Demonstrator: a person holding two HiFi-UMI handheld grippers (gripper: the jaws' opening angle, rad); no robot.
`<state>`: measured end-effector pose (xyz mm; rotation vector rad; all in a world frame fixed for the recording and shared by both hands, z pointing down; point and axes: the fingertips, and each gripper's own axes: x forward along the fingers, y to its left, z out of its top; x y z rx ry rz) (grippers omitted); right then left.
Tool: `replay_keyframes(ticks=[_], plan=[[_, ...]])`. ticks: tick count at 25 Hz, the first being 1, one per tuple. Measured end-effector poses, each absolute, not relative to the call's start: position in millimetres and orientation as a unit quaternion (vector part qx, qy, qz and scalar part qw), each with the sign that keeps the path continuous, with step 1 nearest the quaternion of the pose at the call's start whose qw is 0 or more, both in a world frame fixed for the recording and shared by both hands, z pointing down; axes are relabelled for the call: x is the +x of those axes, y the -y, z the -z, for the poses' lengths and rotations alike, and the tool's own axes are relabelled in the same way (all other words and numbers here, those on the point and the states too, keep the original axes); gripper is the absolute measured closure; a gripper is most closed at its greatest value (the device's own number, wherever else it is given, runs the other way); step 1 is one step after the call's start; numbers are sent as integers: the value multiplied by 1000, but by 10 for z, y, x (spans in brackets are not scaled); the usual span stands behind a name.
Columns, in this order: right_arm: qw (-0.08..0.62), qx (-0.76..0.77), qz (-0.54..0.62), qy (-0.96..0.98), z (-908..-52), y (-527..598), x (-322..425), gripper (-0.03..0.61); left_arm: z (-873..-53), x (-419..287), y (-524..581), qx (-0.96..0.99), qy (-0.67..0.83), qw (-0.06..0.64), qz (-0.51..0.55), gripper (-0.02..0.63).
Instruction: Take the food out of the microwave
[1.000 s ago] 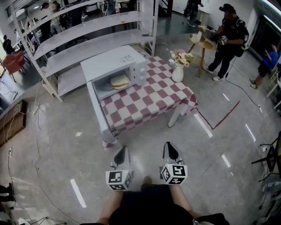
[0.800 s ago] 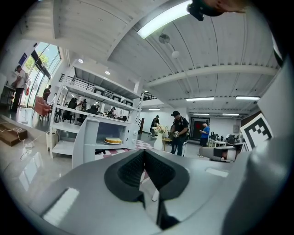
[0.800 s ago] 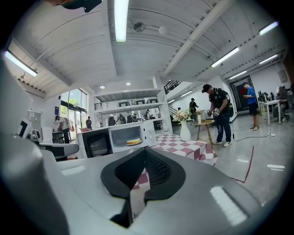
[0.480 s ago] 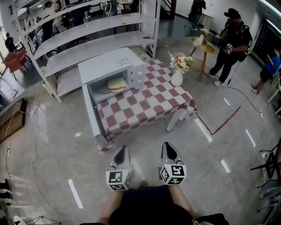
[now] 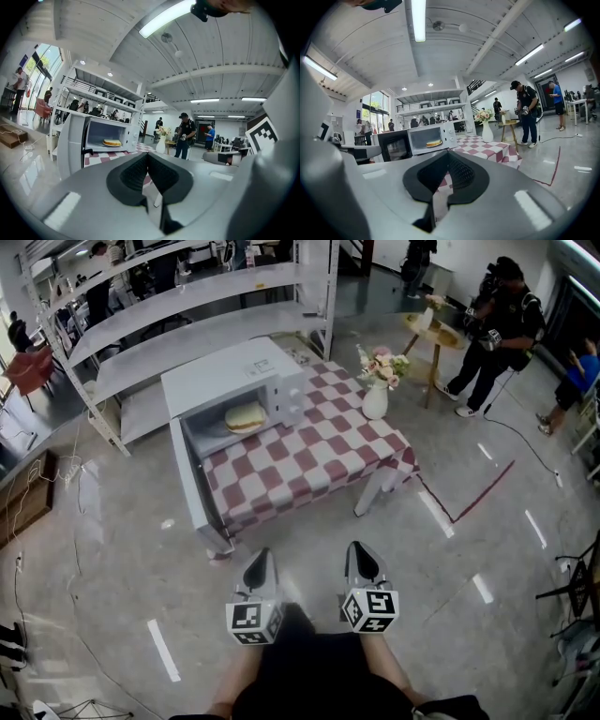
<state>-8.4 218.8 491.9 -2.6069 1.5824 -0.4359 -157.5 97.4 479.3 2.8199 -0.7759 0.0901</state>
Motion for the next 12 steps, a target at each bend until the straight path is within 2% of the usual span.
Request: replay_keyframes(ticks=[12], plan=[[34,-854,145,-498,-4941,-2320,-17,577,-4821,-1537,-1062,961,251,106,-38,606]])
